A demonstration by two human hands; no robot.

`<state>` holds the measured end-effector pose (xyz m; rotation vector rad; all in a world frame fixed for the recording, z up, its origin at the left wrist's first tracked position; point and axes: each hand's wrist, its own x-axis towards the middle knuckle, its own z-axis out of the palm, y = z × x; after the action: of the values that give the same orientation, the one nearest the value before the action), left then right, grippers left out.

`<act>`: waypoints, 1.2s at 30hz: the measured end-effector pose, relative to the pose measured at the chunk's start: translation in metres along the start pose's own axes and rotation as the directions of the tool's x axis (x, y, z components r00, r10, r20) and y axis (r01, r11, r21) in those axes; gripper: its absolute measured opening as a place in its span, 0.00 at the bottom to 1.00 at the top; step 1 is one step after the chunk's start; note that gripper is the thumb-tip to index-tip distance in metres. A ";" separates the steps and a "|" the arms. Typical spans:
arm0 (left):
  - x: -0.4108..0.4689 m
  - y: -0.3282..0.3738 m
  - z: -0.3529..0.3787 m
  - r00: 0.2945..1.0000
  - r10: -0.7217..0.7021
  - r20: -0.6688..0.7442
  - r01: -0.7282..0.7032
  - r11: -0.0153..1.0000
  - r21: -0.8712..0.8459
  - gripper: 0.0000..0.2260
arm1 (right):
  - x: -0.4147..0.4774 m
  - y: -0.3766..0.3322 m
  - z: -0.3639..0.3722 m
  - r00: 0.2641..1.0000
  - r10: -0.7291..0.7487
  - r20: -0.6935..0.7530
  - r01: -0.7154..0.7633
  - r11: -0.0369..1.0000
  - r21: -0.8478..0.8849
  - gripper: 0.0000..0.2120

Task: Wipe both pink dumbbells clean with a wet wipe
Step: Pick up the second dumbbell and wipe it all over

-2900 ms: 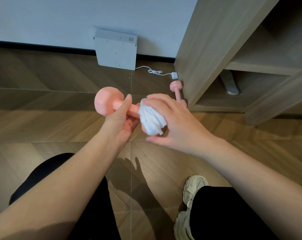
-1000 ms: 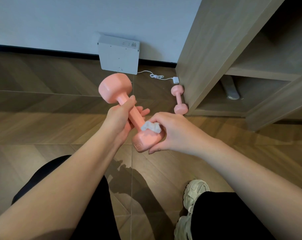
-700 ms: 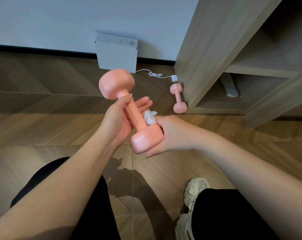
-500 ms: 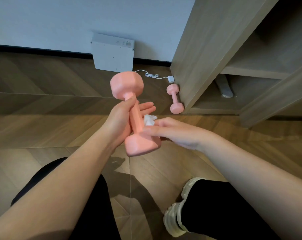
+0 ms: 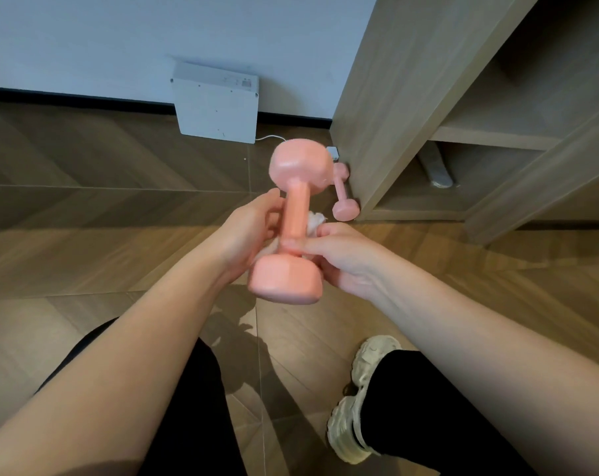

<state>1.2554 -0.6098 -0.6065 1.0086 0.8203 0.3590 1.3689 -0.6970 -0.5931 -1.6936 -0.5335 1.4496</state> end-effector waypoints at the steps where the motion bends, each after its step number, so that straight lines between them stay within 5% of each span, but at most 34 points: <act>1: 0.000 0.000 -0.003 1.000 -0.003 -0.021 0.004 1.000 0.022 0.22 | 0.001 -0.003 -0.001 1.000 -0.021 -0.013 0.022 0.998 0.058 0.02; 5: -0.001 0.000 -0.011 0.990 -0.120 -0.071 0.120 0.993 0.007 0.24 | 0.008 -0.020 -0.006 0.983 -0.116 -0.144 0.141 0.973 0.180 0.04; 11: -0.006 0.005 -0.001 0.948 -0.249 0.199 0.306 0.887 -0.347 0.31 | 0.010 -0.039 -0.013 0.936 -0.242 -0.255 0.289 0.943 0.167 0.07; 17: -0.007 0.008 0.009 0.988 -0.111 0.106 0.146 0.893 -0.427 0.15 | 0.009 -0.047 -0.015 0.903 -0.322 -0.284 0.347 0.937 0.045 0.24; 20: -0.004 0.007 0.013 0.999 0.036 -0.002 -0.035 0.945 -0.324 0.11 | 0.008 -0.054 -0.018 0.912 -0.284 -0.295 0.341 0.926 0.161 0.14; 24: -0.003 0.003 0.020 0.978 0.125 -0.165 -0.148 0.979 -0.140 0.30 | 0.011 -0.063 -0.027 0.931 -0.181 -0.318 0.318 0.830 0.458 0.04; 29: -0.005 0.006 0.017 0.999 0.008 -0.039 -0.020 0.950 -0.310 0.33 | 0.013 -0.064 -0.029 0.944 -0.158 -0.291 0.297 0.792 0.533 0.09; 32: -0.008 0.004 0.020 0.997 -0.053 0.060 0.072 0.921 -0.383 0.26 | 0.012 -0.067 -0.029 0.940 -0.192 -0.284 0.320 0.788 0.526 0.05; 34: -0.008 0.003 0.022 0.996 -0.078 0.038 0.087 0.889 -0.450 0.23 | 0.011 -0.068 -0.029 0.945 -0.219 -0.242 0.315 0.807 0.499 0.02; 36: -0.007 0.003 0.023 0.996 -0.090 -0.011 0.074 0.871 -0.485 0.22 | 0.010 -0.066 -0.031 0.959 -0.222 -0.174 0.281 0.806 0.521 0.12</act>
<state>1.2681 -0.6259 -0.5944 0.4958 0.7488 0.4811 1.4133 -0.6614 -0.5463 -1.1832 -0.2398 1.1648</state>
